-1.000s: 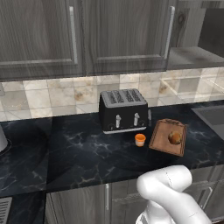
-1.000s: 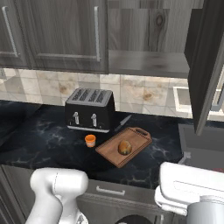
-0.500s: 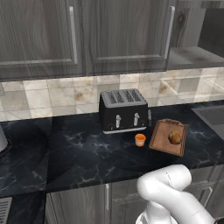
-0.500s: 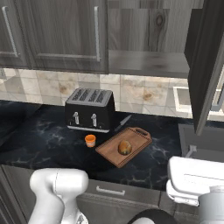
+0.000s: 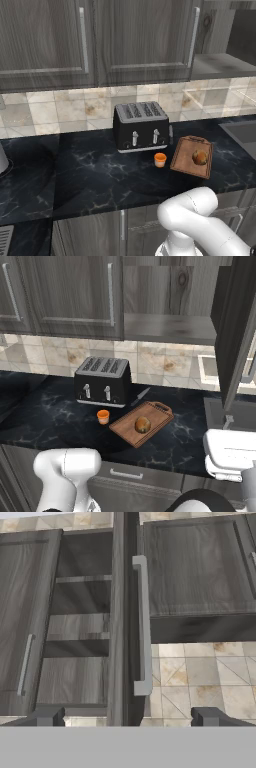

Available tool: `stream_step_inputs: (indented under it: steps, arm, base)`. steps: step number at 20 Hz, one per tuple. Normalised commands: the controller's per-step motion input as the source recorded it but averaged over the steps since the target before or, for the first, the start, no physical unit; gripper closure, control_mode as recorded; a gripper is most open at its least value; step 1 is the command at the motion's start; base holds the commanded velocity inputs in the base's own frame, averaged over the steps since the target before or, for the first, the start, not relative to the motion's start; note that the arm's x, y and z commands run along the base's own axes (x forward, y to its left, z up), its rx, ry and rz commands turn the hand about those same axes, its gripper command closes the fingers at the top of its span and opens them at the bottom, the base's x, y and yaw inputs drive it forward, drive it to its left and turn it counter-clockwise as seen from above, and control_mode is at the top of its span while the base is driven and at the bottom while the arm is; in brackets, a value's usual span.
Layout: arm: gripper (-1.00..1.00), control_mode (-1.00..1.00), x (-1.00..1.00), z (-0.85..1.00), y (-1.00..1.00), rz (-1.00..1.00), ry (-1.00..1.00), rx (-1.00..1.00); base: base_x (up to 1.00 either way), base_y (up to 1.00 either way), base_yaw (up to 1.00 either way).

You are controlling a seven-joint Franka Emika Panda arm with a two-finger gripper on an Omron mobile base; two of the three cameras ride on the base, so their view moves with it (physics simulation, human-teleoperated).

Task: Pick the bread, place it on the cutting board, pick the jam, place it on the counter, and close the cabinet.

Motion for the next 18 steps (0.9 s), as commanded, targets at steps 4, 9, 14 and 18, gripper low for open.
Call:
stream_step_inputs:
  steps: [4, 9, 14, 18]
  arm:
    - [-1.00, -1.00, 0.02, 0.00, -0.26, 0.05, -0.03, 0.00]
    - [-1.00, -1.00, 0.14, 0.00, -0.16, 0.06, -0.02, 0.00]
    - [-1.00, -1.00, 0.28, 0.00, -0.06, 0.07, 0.00, 0.00]
    - [-1.00, -1.00, 0.34, 0.00, -0.04, 0.08, 0.00, 0.00]
  base:
    - [0.00, 0.00, 0.00]
    - [0.00, 0.00, 0.00]
    - [0.00, 0.00, 0.00]
    - [0.00, 0.00, 0.00]
